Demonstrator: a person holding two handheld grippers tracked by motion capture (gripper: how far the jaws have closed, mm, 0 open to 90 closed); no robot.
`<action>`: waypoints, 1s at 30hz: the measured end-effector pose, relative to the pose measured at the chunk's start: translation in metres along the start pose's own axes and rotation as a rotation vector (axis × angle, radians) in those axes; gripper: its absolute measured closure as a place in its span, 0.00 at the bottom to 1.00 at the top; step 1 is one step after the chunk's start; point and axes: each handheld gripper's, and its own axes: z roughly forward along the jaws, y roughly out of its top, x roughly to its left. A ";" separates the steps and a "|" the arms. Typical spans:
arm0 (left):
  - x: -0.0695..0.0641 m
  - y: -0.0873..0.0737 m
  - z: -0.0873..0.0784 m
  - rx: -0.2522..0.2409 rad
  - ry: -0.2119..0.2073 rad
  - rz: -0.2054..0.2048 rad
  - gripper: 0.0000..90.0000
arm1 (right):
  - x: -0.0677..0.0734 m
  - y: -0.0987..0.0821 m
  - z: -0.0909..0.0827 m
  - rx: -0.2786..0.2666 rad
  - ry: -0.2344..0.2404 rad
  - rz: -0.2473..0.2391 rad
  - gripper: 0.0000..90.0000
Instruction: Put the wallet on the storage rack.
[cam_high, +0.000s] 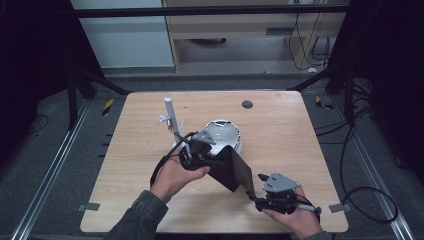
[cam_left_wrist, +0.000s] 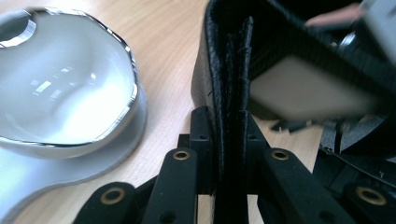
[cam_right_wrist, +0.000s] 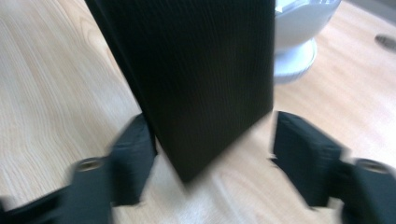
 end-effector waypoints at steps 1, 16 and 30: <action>0.000 0.004 -0.004 0.001 0.005 -0.001 0.89 | -0.001 -0.004 0.002 -0.001 0.005 0.011 0.27; -0.002 0.047 -0.053 -0.012 0.091 0.033 0.89 | -0.045 -0.030 -0.006 -0.020 -0.200 0.285 0.16; 0.015 0.068 -0.062 -0.050 0.148 0.003 0.89 | -0.059 -0.038 -0.006 0.015 -0.259 0.376 0.13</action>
